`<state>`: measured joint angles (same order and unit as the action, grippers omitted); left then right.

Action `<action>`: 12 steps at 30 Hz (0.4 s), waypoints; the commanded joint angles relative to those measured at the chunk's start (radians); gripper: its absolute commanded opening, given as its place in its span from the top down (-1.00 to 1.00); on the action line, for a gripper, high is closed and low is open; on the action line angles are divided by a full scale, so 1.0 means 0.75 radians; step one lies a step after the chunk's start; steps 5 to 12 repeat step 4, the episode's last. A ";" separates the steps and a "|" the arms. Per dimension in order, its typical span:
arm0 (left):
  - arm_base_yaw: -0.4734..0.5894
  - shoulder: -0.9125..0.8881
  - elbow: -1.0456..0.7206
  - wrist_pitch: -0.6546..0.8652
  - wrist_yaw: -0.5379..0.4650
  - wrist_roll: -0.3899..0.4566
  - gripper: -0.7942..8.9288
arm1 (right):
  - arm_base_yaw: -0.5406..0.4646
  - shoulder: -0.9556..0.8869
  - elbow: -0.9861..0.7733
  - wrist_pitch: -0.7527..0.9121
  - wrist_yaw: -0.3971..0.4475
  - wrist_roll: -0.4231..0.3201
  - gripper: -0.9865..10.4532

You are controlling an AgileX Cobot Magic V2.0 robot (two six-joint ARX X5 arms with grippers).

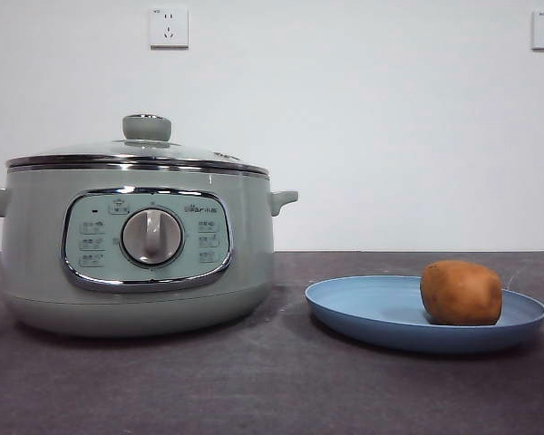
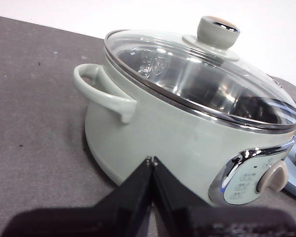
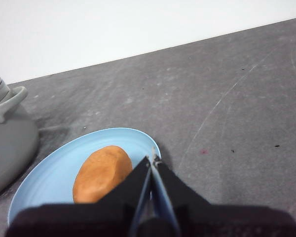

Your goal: Take the potato out from the steamer,put the potato on the plate,close the lid

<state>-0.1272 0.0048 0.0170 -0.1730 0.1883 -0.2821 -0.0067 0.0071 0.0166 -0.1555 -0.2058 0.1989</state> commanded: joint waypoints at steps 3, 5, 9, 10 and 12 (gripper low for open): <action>0.004 -0.004 -0.017 0.000 -0.005 -0.005 0.84 | 0.002 -0.001 -0.013 -0.014 0.005 0.014 0.83; 0.004 -0.004 -0.017 0.000 -0.005 -0.005 0.84 | 0.002 -0.001 -0.013 -0.014 0.004 0.014 0.83; 0.004 -0.004 -0.017 0.000 -0.005 -0.005 0.84 | 0.002 -0.001 -0.013 -0.014 0.004 0.014 0.83; 0.004 -0.004 -0.017 0.000 -0.005 -0.005 0.84 | 0.002 -0.001 -0.013 -0.014 0.004 0.014 0.83; 0.004 -0.004 -0.017 0.000 -0.005 -0.005 0.84 | 0.002 -0.001 -0.013 -0.014 0.004 0.014 0.83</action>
